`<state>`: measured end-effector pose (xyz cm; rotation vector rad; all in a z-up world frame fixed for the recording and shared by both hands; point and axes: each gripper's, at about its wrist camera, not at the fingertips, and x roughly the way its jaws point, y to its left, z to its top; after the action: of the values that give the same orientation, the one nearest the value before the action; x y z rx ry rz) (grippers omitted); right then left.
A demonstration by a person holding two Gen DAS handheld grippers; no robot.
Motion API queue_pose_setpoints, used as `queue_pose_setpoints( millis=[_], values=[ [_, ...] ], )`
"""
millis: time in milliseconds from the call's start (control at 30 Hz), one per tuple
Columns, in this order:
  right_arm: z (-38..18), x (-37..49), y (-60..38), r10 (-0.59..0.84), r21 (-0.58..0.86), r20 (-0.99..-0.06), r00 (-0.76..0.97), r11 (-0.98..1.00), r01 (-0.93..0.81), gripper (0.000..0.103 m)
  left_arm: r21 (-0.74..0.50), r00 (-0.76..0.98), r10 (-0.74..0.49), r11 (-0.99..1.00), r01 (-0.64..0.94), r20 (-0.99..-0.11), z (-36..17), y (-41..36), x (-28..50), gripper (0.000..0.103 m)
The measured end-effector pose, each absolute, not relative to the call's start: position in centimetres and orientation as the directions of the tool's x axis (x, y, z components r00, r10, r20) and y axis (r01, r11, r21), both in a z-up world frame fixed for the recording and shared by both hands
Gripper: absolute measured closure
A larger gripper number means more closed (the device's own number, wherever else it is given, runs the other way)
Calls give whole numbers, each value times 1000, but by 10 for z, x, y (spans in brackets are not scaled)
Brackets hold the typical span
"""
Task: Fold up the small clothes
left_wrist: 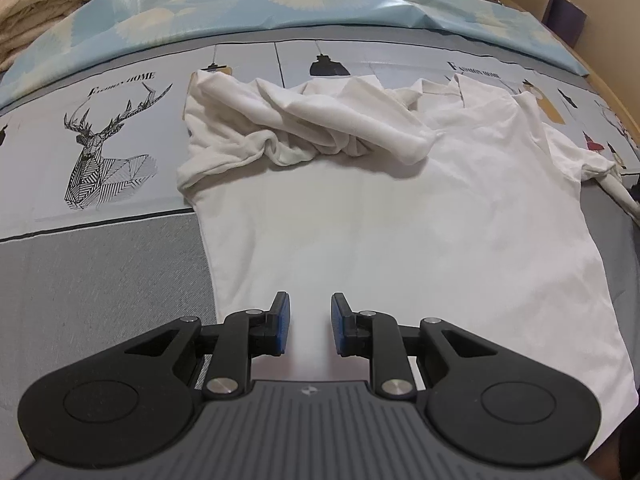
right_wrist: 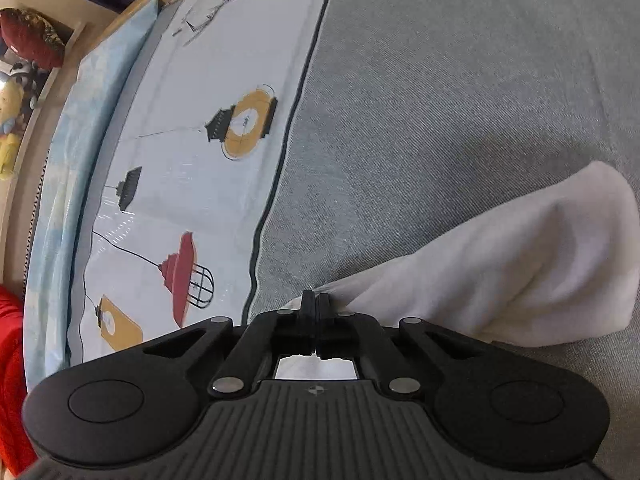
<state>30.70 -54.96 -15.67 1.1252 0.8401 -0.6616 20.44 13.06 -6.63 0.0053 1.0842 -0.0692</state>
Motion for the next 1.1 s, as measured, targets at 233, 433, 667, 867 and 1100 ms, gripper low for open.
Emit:
queue_pose_setpoints(
  millis=[233, 433, 667, 867, 1100],
  values=[
    [-141, 314, -545, 6, 587, -785, 620, 326, 741, 76, -27, 473, -50, 998, 55, -880, -64, 133, 204, 79],
    [-153, 323, -542, 28, 588, -787, 616, 334, 736, 74, -22, 470, -49, 998, 64, -881, -64, 132, 202, 79],
    [-125, 325, -532, -122, 585, -698, 705, 471, 660, 100, -24, 475, -49, 998, 58, -879, -63, 134, 202, 79],
    [-62, 285, -483, -281, 513, -341, 897, 745, 428, 100, -30, 480, -55, 998, 61, -875, -63, 136, 205, 79],
    [-144, 280, -523, -207, 491, -723, 659, 518, 701, 96, -38, 481, -75, 996, 85, -874, -63, 127, 209, 79]
  ],
)
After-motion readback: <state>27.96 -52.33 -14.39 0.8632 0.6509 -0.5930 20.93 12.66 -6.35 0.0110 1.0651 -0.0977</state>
